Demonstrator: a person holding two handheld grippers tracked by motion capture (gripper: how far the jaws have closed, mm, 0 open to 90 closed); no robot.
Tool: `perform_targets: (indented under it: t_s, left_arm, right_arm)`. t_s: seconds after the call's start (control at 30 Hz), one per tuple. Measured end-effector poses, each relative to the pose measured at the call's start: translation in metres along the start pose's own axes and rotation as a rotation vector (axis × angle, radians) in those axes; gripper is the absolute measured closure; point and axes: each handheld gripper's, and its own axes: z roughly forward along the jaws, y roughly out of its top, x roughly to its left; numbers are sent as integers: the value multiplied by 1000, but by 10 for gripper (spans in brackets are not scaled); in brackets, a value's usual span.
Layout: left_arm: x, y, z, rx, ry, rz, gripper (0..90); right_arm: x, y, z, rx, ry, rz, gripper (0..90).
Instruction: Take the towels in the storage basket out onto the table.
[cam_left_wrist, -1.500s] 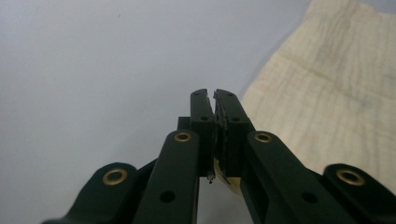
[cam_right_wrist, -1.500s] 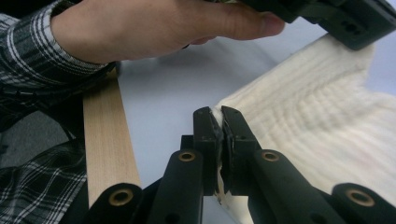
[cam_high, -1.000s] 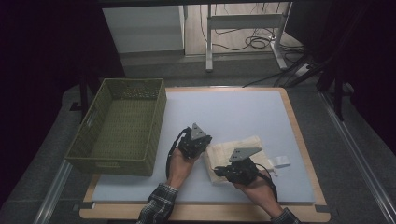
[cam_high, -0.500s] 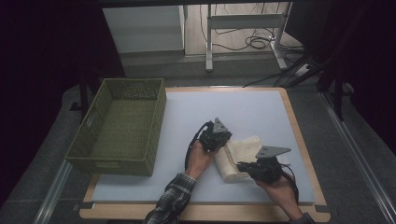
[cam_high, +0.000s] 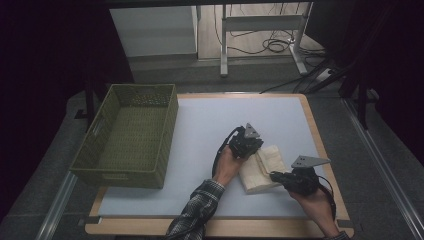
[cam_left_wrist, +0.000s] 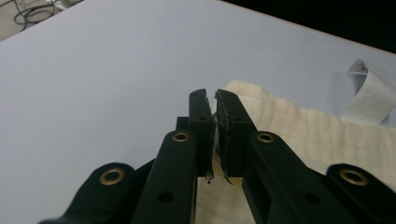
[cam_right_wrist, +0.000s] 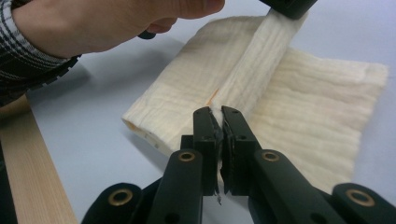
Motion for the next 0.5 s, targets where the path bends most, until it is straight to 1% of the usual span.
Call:
perform_targets:
  t_s: [0.07,0.13,0.2,0.23,0.3,0.33,0.37,0.4,0.43,0.47,0.5]
  left_arm:
    - [-3,6,5,1,-6,8,849]
    - [-4,7,7,2,-6,12,849]
    - [-7,11,14,14,0,20,847]
    - [-6,11,16,25,4,28,847]
    - [-5,11,21,46,8,31,847]
    - [-5,11,21,46,8,31,846]
    - [-4,10,25,58,12,26,846]
    - [-4,10,25,58,12,26,846]
    - [-4,9,28,60,12,11,842]
    - [-4,8,29,67,12,8,837]
    - [-4,8,30,57,8,-8,819]
  right_arm:
    - [-3,-3,-4,2,-14,-3,853]
    - [-5,-4,-6,2,-18,7,853]
    - [-8,-6,-7,5,-26,10,852]
    - [-9,-7,-7,8,-31,13,852]
    - [-12,-8,-6,12,-40,14,852]
    - [-12,-8,-6,12,-40,14,852]
    - [-15,-9,-3,20,-44,20,851]
    - [-16,-10,-2,25,-47,21,850]
    - [-17,-11,0,29,-48,21,849]
    - [-18,-12,1,34,-47,26,848]
    - [-19,-13,2,38,-47,28,845]
